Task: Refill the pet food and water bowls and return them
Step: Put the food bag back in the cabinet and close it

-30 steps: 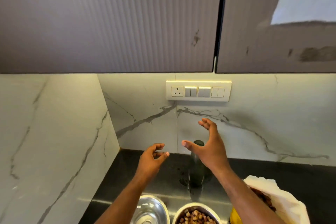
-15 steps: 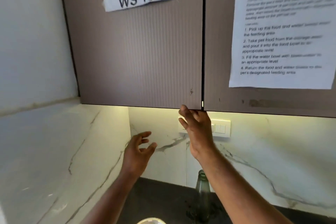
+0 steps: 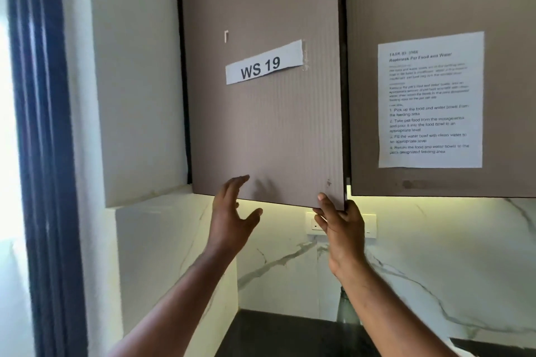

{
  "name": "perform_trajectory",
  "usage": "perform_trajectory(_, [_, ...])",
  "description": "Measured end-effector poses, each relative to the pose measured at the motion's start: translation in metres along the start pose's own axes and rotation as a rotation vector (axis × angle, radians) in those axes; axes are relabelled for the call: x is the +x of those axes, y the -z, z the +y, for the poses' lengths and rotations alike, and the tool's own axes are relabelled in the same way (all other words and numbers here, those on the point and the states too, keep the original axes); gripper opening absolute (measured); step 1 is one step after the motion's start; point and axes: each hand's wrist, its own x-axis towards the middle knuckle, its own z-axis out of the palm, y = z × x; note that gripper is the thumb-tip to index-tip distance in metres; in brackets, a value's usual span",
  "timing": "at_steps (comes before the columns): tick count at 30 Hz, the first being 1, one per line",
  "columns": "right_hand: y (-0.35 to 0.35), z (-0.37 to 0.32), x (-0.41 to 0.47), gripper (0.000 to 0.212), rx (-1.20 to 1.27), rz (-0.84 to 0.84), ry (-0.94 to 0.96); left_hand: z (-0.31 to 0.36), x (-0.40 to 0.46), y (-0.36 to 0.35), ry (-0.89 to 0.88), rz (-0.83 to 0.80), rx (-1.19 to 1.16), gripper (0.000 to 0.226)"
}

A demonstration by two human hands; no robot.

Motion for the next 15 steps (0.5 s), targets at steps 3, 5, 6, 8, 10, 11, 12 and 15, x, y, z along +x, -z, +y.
perform_trajectory(3, [-0.014,-0.009,-0.036,0.031,-0.057,0.044,0.075,0.006,0.0,0.024,-0.048,-0.075,0.016,0.085])
perform_trajectory(5, [-0.025,-0.014,-0.062,0.031,-0.096,0.054,0.116,0.007,-0.001,0.037,-0.088,-0.123,0.02,0.09])
perform_trajectory(6, [-0.03,-0.017,-0.075,0.032,-0.122,0.05,0.137,0.008,-0.003,0.043,-0.108,-0.138,0.021,0.093])
perform_trajectory(8, [-0.039,-0.022,-0.096,0.037,-0.212,0.031,0.192,0.014,-0.01,0.051,-0.149,-0.156,0.018,0.099])
perform_trajectory(10, [-0.048,-0.026,-0.115,0.042,-0.32,0.02,0.275,0.019,-0.02,0.059,-0.197,-0.154,0.012,0.105])
perform_trajectory(11, [-0.053,-0.028,-0.124,0.044,-0.354,0.018,0.324,0.021,-0.024,0.063,-0.222,-0.148,0.011,0.106])
perform_trajectory(12, [-0.058,-0.03,-0.131,0.041,-0.377,0.006,0.374,0.023,-0.028,0.067,-0.238,-0.139,0.014,0.108])
perform_trajectory(15, [-0.076,-0.032,-0.153,0.025,-0.451,-0.07,0.522,0.023,-0.035,0.08,-0.215,-0.067,-0.026,0.106])
